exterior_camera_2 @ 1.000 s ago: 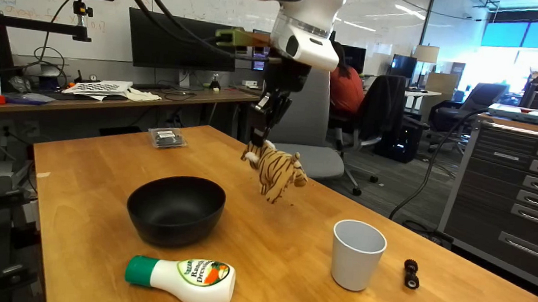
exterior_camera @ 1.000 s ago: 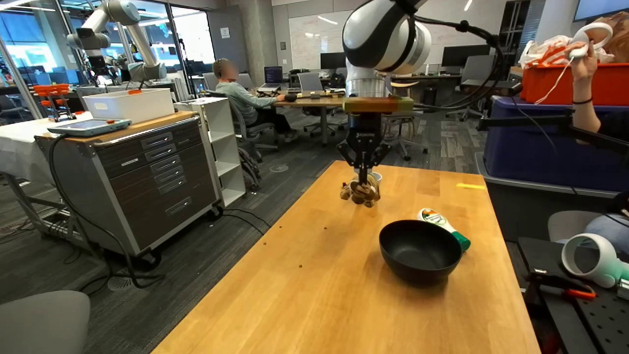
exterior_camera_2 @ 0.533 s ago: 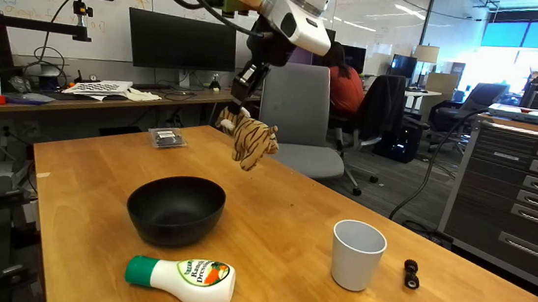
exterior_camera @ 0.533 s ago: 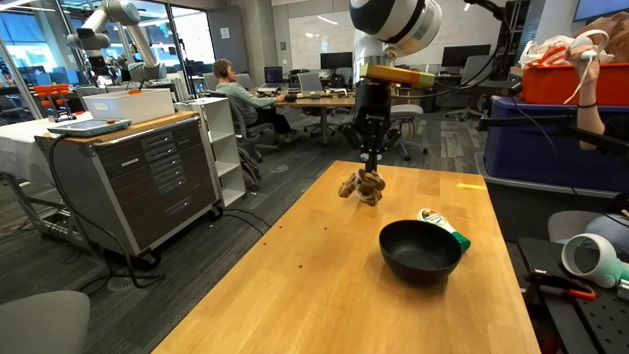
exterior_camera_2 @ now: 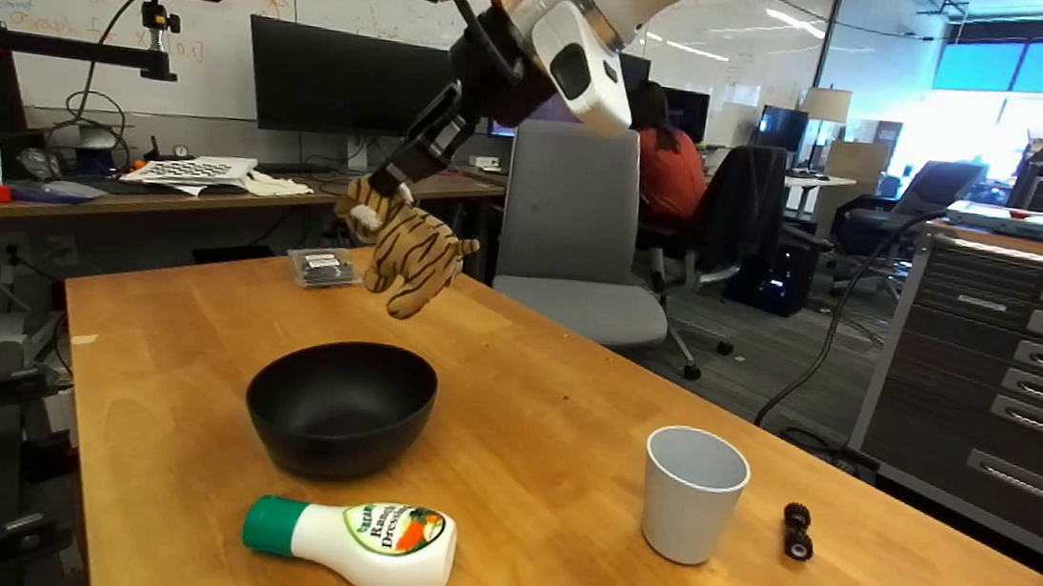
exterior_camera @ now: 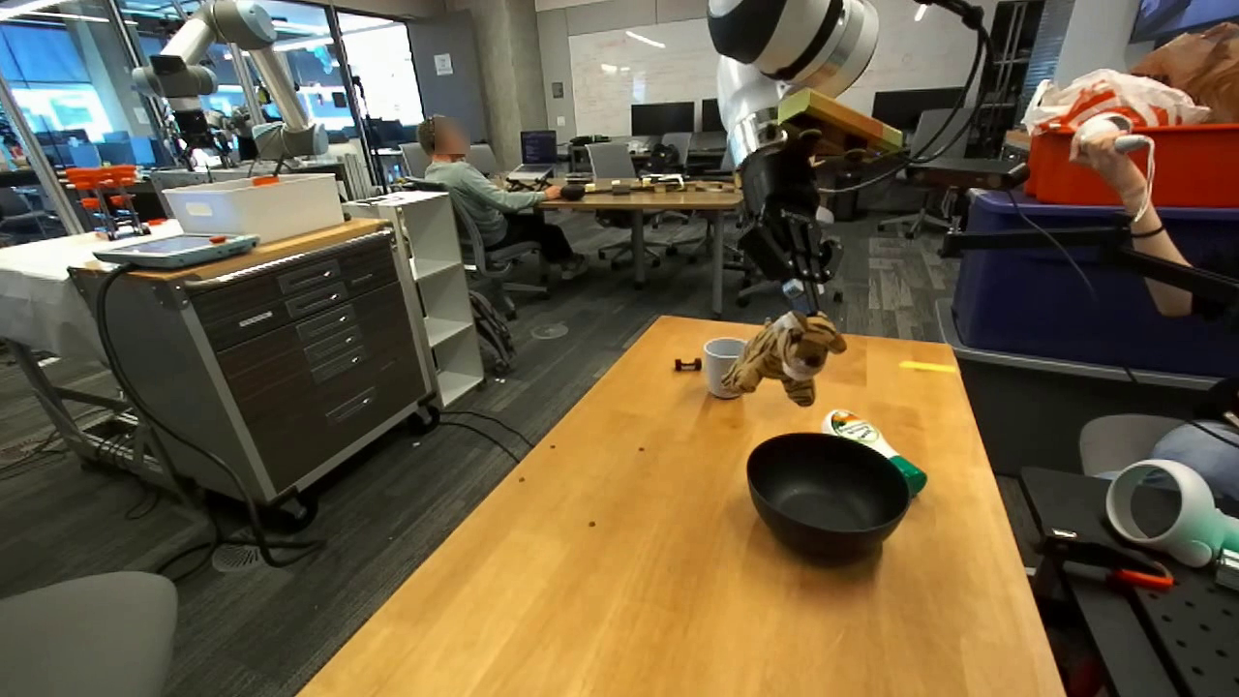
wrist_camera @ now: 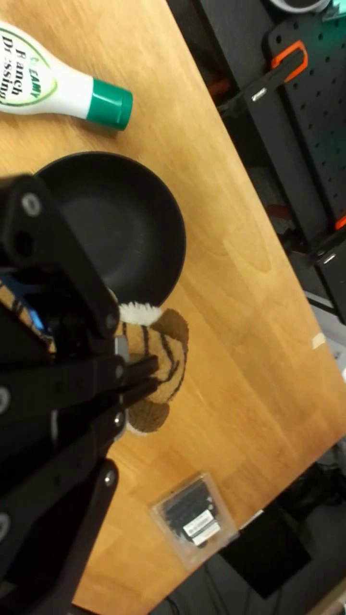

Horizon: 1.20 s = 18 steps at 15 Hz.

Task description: Pick this stuffed tiger and place it in the bowl

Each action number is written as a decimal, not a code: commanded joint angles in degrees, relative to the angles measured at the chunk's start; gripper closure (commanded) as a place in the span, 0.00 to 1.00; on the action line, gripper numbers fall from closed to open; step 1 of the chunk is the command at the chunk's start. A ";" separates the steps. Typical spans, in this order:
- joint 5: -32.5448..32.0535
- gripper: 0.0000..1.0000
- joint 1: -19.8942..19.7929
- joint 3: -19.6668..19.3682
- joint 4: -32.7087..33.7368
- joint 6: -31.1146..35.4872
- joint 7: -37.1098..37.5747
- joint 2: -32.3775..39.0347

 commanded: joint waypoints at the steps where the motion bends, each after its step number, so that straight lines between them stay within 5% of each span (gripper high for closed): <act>1: -0.46 0.99 -2.46 0.32 8.93 -11.30 -7.49 7.52; 12: -8.41 0.99 -4.22 4.08 27.78 -31.93 -19.51 31.20; 18: -9.62 0.99 -4.87 4.40 34.22 -34.28 -20.13 37.65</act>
